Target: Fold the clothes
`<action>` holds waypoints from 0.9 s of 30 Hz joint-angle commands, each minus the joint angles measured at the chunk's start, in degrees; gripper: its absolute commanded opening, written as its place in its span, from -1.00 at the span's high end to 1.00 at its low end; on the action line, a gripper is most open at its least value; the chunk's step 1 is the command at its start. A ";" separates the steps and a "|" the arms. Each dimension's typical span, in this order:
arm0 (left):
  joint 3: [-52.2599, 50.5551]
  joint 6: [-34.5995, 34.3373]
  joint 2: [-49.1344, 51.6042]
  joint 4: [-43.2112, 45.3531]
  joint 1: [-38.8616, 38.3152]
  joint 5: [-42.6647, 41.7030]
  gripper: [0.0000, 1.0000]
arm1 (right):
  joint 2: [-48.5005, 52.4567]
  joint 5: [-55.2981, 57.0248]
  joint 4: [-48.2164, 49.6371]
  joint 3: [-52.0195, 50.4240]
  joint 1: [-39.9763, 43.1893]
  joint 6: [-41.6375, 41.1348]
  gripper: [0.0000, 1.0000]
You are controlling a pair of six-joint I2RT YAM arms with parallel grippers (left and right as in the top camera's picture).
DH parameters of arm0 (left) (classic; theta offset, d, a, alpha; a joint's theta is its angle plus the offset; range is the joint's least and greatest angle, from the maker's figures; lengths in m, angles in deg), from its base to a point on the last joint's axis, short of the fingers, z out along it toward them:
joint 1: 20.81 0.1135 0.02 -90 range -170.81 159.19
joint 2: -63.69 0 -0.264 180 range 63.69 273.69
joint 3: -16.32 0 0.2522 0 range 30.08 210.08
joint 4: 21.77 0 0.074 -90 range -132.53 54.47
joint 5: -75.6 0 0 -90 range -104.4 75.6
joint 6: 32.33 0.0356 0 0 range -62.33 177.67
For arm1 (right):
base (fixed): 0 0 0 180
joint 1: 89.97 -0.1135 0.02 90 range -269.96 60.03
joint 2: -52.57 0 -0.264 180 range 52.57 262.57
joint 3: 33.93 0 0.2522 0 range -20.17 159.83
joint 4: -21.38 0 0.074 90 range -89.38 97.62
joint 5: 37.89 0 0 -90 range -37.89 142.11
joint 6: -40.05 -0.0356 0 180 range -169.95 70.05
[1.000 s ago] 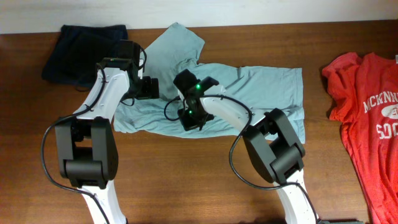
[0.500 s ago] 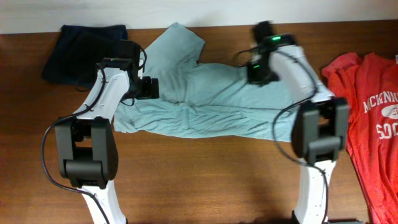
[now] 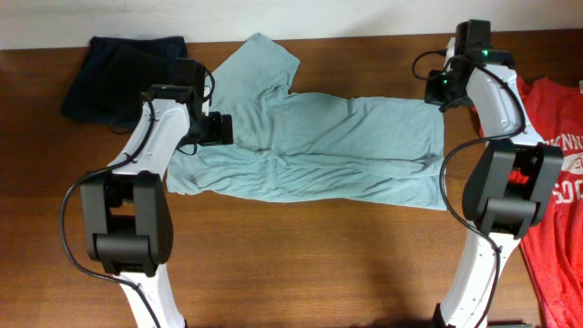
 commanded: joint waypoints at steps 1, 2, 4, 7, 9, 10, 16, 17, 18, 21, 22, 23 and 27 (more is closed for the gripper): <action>0.83 0.35 -1.40 0.07 0.39 -0.42 -0.98 | 3.30 -0.66 0.42 0.68 0.44 0.85 0.92; 0.83 0.35 -1.40 0.07 0.39 -0.42 -0.98 | 3.85 -0.59 0.46 0.68 0.44 0.87 0.92; 0.83 0.35 -1.40 0.07 0.39 -0.42 -0.98 | 5.07 -0.61 0.44 0.68 0.44 0.87 0.92; 0.83 0.35 -1.40 0.07 0.39 -0.42 -0.98 | 6.56 -0.35 0.46 0.68 0.44 1.62 0.92; 0.83 0.35 -1.40 0.07 0.39 -0.42 -0.98 | 7.48 -0.07 0.39 0.68 0.44 1.90 0.92; 0.83 0.35 -1.40 0.07 0.39 -0.42 -0.99 | 7.76 0.96 0.13 0.68 0.46 1.88 0.92; 0.83 0.35 -1.40 0.07 0.39 -0.42 -0.98 | 8.07 5.60 -1.07 0.68 1.36 1.70 0.92; 0.83 0.35 -1.40 0.07 0.39 -0.42 -0.98 | 8.07 5.66 -1.18 0.68 1.51 1.70 0.92; 0.83 0.35 -1.40 0.07 0.39 -0.42 -0.99 | 8.07 5.62 -1.53 0.68 1.84 1.70 0.92; 0.83 0.35 -1.40 0.07 0.39 -0.42 -0.98 | 8.07 5.66 -1.79 0.68 2.58 1.75 0.92; 0.83 0.35 -1.40 0.07 0.39 -0.42 -0.98 | 8.07 5.68 -1.86 0.68 2.75 1.75 0.92; 0.83 0.35 -1.40 0.07 0.39 -0.42 -0.98 | 8.07 5.95 -2.03 0.68 3.06 1.73 0.92; 0.83 0.35 -1.40 0.07 0.39 -0.42 -0.99 | 8.07 6.29 -2.14 0.68 3.78 1.75 0.92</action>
